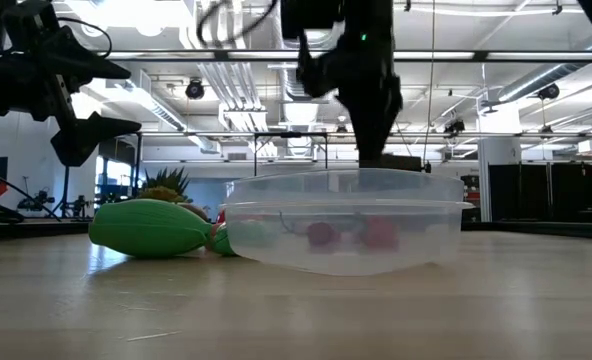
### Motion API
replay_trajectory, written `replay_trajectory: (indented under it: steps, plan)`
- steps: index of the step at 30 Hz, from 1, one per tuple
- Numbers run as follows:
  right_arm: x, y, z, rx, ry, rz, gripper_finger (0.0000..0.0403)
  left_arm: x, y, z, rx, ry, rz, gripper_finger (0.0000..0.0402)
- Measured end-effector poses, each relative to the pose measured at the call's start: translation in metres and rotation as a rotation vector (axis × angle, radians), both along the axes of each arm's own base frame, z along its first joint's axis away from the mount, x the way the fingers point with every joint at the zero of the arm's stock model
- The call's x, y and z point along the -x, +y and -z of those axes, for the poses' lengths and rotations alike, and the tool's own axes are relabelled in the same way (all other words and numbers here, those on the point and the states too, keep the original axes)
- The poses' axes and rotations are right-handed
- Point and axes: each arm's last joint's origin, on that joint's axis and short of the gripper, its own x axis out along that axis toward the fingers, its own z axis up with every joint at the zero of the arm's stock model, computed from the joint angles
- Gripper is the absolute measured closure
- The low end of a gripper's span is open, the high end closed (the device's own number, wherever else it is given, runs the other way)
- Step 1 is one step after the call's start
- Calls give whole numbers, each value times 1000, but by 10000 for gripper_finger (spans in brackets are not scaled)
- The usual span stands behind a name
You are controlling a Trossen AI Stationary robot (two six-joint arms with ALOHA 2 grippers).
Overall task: Pick and placing Produce into tupperware
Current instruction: Put the red strawberry into the transparent bin
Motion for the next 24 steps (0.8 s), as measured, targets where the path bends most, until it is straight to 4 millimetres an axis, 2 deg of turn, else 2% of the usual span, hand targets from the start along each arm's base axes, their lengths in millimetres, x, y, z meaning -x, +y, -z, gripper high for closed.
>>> replay_trajectory:
  steps: [5,15,20,24]
  plan:
    - [4,-17,1,-36,24,45,209,0,0,0,-1,2,0,81]
    - [8,-11,24,1,57,22,209,0,0,0,0,0,0,81]
    - [5,-2,33,-1,10,14,209,0,0,0,-1,3,0,81]
    - [-1,-3,36,0,-57,36,209,0,0,0,0,2,0,81]
